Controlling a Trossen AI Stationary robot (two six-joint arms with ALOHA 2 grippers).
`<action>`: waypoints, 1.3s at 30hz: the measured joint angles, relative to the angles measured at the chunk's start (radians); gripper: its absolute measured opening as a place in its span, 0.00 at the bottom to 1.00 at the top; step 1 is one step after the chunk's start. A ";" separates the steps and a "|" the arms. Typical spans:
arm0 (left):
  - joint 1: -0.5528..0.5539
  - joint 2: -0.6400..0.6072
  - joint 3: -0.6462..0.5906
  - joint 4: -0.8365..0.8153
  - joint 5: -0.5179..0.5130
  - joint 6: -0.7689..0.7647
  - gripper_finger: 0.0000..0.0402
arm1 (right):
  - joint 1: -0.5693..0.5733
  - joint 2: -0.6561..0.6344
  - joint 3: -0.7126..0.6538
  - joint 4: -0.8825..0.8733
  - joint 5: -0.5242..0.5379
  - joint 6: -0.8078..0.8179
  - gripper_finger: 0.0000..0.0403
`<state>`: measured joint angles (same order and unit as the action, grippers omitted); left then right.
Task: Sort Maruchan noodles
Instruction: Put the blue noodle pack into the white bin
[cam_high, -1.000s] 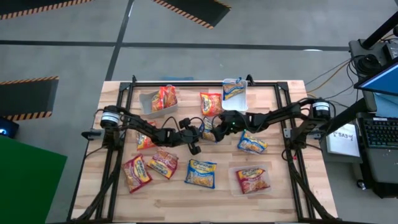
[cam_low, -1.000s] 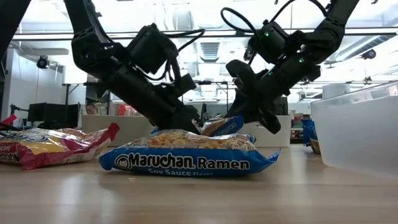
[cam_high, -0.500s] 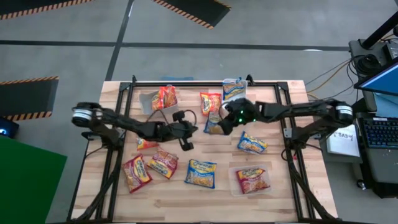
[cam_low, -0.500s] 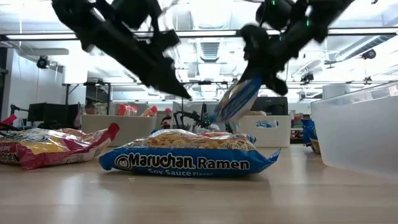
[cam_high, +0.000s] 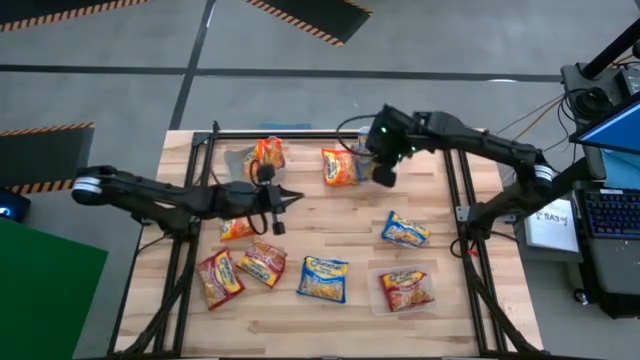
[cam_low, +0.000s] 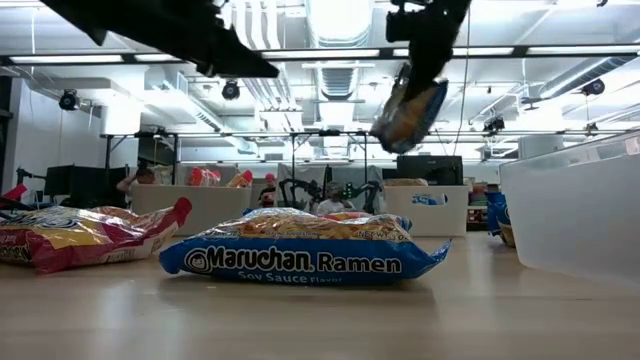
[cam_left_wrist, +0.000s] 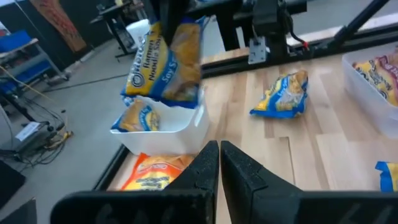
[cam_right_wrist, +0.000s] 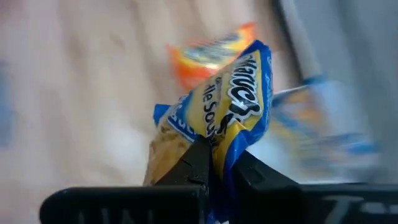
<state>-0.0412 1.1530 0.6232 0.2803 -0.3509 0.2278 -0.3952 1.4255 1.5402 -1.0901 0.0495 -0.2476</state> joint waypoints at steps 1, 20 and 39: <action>0.000 -0.018 -0.010 0.003 -0.001 0.001 0.00 | -0.004 0.023 0.031 -0.040 0.053 -0.107 0.03; 0.010 -0.089 -0.076 0.038 -0.005 0.052 0.00 | -0.070 0.427 0.186 -0.258 0.484 -0.974 0.03; 0.011 -0.080 -0.076 0.037 -0.005 0.033 0.00 | -0.068 0.437 0.187 -0.141 0.410 -1.066 0.03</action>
<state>-0.0307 1.0727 0.5468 0.3170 -0.3561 0.2611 -0.4629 1.8629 1.7267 -1.2307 0.4595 -1.3137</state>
